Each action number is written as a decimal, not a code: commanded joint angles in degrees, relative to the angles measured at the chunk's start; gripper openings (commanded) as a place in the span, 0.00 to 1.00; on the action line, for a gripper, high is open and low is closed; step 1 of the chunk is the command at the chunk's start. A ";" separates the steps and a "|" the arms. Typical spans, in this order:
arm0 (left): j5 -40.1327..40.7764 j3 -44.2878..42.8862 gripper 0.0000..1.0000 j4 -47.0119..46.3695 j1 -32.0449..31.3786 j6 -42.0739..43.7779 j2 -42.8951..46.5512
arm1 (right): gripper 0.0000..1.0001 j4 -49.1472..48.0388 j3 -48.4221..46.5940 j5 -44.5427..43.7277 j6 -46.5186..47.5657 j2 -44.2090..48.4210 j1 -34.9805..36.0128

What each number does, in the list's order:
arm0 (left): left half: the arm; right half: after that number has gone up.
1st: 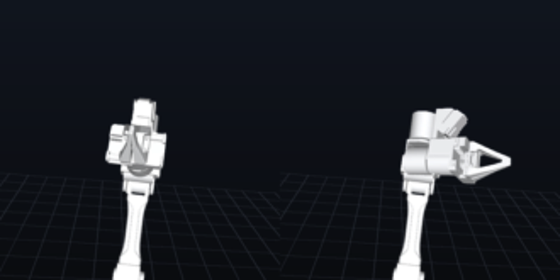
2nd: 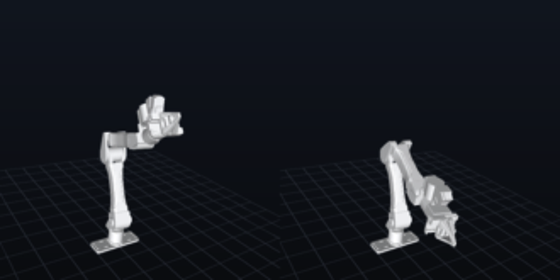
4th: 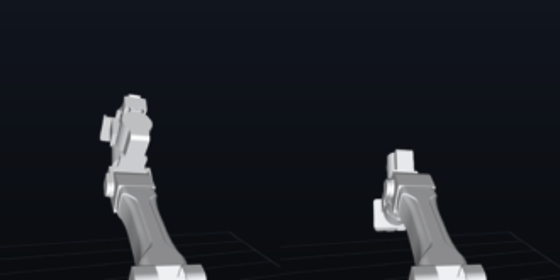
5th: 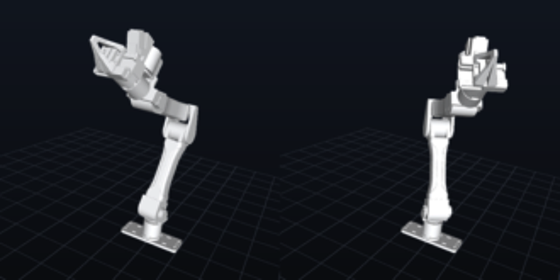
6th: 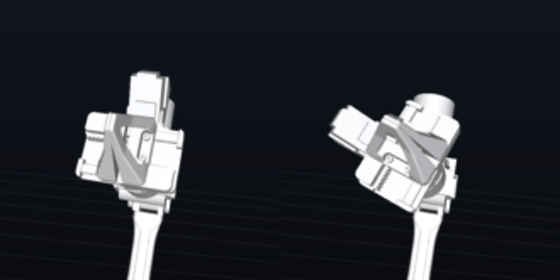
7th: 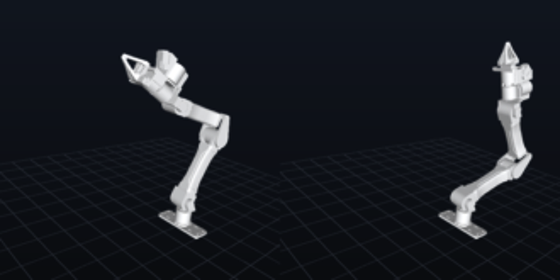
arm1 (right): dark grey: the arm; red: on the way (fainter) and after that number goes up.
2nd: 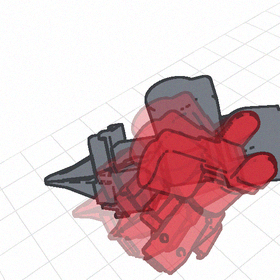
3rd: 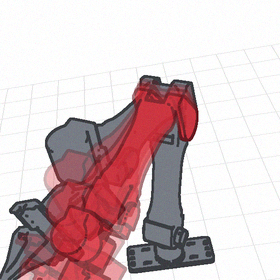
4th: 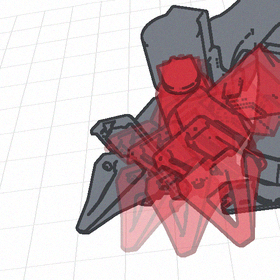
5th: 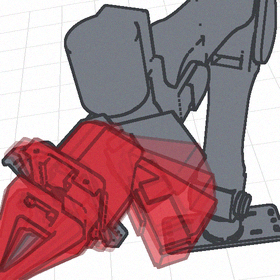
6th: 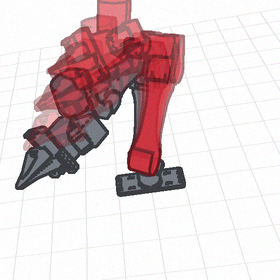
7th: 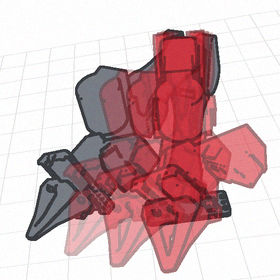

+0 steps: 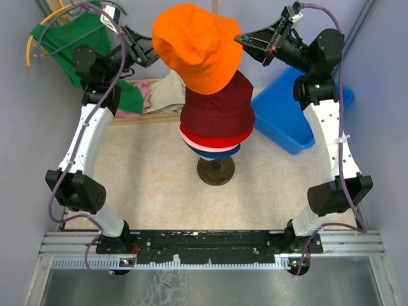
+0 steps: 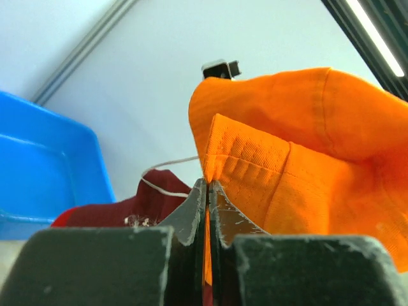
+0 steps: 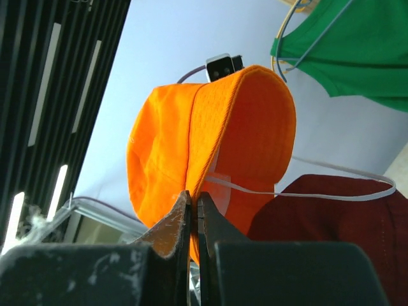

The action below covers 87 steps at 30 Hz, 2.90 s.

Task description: Stack the hats

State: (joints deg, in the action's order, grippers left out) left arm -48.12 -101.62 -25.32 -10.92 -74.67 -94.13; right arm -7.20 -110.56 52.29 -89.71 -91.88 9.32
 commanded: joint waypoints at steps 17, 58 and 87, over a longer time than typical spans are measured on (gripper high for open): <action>-5.32 11.09 0.05 -9.49 7.14 -8.92 6.92 | 0.00 4.76 12.21 -0.17 -0.61 9.52 -5.28; -8.41 24.92 0.04 0.67 -1.91 -1.76 12.20 | 0.00 32.01 30.09 -2.61 25.27 25.34 -9.94; -9.67 33.35 0.04 5.38 -1.91 -3.20 21.85 | 0.00 35.69 34.02 -4.04 33.83 23.46 -9.94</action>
State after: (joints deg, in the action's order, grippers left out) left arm -55.99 -68.66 -20.51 -12.75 -78.24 -74.43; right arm 26.59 -77.54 49.82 -59.53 -69.82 -0.16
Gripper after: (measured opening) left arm 0.038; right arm 0.019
